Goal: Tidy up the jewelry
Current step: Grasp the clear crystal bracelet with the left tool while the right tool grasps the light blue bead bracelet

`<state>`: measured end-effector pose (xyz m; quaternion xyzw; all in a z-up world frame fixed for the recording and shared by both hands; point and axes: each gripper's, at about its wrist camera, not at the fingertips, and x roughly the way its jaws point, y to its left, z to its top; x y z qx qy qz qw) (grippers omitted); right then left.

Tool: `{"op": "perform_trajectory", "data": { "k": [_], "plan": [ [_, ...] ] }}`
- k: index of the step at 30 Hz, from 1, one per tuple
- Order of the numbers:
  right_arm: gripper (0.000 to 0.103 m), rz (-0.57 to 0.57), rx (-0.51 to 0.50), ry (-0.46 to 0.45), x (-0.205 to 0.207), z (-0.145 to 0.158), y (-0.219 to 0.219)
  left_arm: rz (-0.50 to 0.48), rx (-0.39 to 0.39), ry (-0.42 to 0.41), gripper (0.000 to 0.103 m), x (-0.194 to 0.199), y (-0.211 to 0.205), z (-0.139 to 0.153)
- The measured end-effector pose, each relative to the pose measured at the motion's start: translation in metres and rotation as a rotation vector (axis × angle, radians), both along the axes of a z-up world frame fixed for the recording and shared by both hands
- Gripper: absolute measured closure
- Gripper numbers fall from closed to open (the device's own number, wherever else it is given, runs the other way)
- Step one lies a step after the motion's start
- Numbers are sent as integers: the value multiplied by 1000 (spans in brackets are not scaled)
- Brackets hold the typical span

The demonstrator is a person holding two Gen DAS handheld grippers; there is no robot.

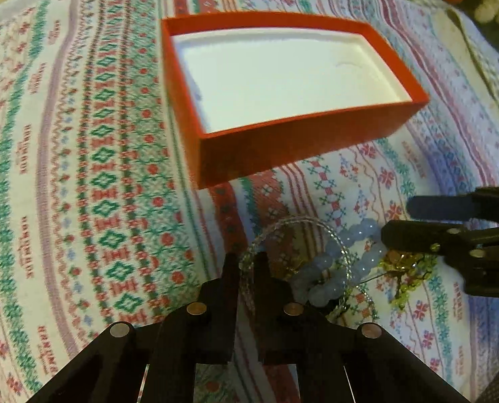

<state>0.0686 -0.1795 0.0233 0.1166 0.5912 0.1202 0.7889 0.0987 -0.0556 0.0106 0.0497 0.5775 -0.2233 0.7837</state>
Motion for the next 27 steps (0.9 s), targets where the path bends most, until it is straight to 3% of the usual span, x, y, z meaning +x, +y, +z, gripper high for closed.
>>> {"op": "perform_trajectory", "data": {
  "k": [5, 8, 14, 27],
  "plan": [
    [66, 40, -41, -15, 3, -7, 15, 34, 25, 3, 100, -1, 15, -4],
    [91, 80, -89, -38, 3, -9, 27, 55, 33, 15, 100, -3, 34, -8],
    [91, 88, -101, -75, -1, -1, 32, 59, 3, -19, 100, -21, 61, 11],
    [91, 84, -61, -213, -17, 61, 28, 82, -94, -137, 100, -31, 82, 72]
  ]
}}
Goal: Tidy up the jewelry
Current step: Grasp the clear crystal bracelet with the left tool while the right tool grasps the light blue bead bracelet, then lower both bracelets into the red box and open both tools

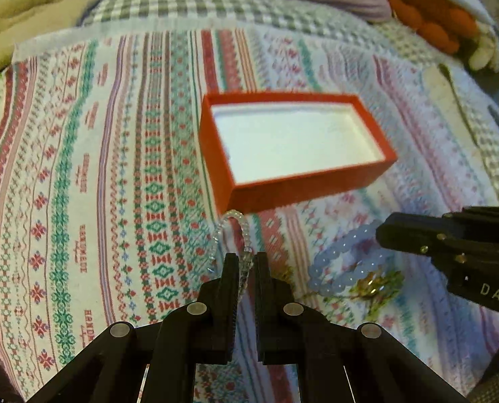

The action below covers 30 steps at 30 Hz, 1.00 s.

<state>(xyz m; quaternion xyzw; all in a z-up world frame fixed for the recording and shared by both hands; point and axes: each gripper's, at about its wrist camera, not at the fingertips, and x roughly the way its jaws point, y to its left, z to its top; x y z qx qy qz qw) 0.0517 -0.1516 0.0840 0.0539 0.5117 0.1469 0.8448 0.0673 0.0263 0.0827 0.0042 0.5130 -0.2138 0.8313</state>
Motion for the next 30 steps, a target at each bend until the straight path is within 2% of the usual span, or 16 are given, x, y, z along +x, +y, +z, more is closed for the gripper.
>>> {"op": "perform_trajectory", "data": {
  "k": [6, 12, 19, 25, 30],
  "plan": [
    [91, -16, 7, -45, -3, 22, -5, 8, -19, -56, 100, 5, -22, 11],
    [91, -31, 39, -121, 1, 38, -12, 8, -64, -103, 100, 11, -29, 26],
    [91, -76, 76, -152, 11, 60, -25, 22, -132, -129, 100, 26, -37, 34],
    [91, -131, 119, -186, 23, 75, -40, 5, -226, -115, 101, 43, -49, 33],
    [91, -155, 129, -199, 33, 78, -45, 9, -320, -56, 100, 64, -56, 17]
  ]
}}
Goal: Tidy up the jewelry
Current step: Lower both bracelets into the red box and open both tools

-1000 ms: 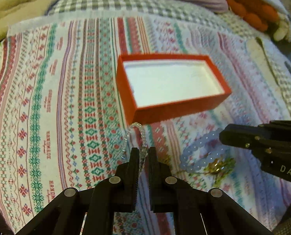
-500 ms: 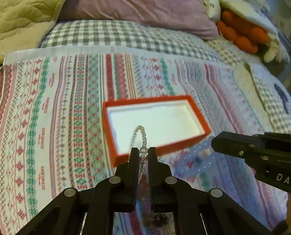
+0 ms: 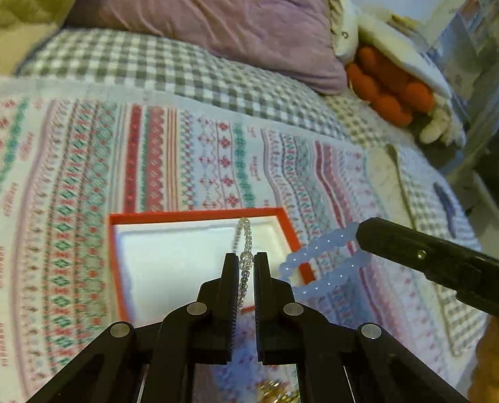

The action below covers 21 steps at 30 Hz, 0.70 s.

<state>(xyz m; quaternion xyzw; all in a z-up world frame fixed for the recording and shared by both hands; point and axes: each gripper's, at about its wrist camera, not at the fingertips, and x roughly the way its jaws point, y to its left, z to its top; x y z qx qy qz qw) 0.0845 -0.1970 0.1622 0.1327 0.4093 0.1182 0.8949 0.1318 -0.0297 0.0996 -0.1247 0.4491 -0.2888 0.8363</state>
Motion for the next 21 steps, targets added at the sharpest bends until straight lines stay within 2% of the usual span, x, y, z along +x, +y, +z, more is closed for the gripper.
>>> {"op": "perform_trajectory", "data": {
  "k": [3, 6, 13, 16, 21],
  "plan": [
    [91, -5, -14, 3, 7, -4, 3, 17, 7, 22, 101, 8, 0, -12],
    [91, 0, -25, 15, 16, -12, 10, 45, 65, 38, 101, 13, 2, -23],
    [91, 56, -21, 37, 31, -30, 28, 70, 152, -5, 101, 15, 6, -27],
    [91, 28, -49, 76, 40, -47, 20, 82, 200, 8, 101, 18, 6, -36],
    [91, -16, -74, 120, 51, -68, 3, 89, 226, 29, 101, 23, 6, -48]
  ]
}}
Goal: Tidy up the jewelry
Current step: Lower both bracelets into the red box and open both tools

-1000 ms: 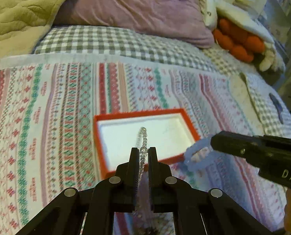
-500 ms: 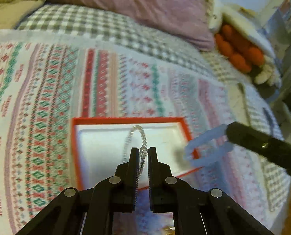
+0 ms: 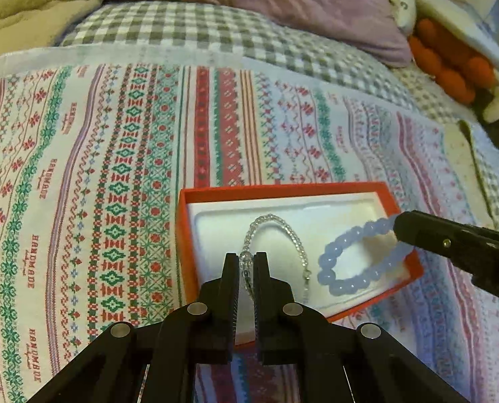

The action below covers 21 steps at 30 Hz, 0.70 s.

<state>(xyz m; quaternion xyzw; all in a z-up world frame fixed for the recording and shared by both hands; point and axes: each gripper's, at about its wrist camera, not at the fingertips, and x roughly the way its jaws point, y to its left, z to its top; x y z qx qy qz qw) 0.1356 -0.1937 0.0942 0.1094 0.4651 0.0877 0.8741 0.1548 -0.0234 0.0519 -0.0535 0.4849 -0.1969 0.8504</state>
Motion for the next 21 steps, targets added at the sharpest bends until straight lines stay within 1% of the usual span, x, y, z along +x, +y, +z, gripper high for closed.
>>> {"op": "perform_trajectory", "data": {
  "k": [6, 10, 11, 12, 13, 14, 16, 18, 19, 21],
  "plan": [
    [91, -10, -24, 11, 7, -9, -8, -12, 16, -16, 101, 0, -3, 0],
    [90, -18, -32, -13, 8, -6, -10, -15, 35, -29, 98, 1, -6, 2],
    [89, -19, -34, -20, 7, -5, -11, -16, 43, -25, 92, 1, -7, 3],
    [87, -20, -44, -27, 7, -3, -11, -18, 46, -22, 83, 0, -8, 4],
    [84, -22, -55, -33, 6, -1, -11, -20, 47, -23, 79, -1, -8, 5],
    [82, -23, -66, -40, 4, 2, -11, -23, 46, -29, 71, -2, -8, 8],
    [72, -22, -72, -46, 0, 5, -11, -29, 49, -38, 63, -7, -9, 14],
    [66, -17, -78, -48, -5, 8, -10, -38, 55, -46, 48, -12, -10, 20],
    [64, -16, -85, -48, -8, 9, -10, -41, 61, -50, 44, -15, -10, 22],
    [61, -18, -95, -46, -13, 11, -10, -49, 79, -56, 32, -22, -10, 26]
  ]
}}
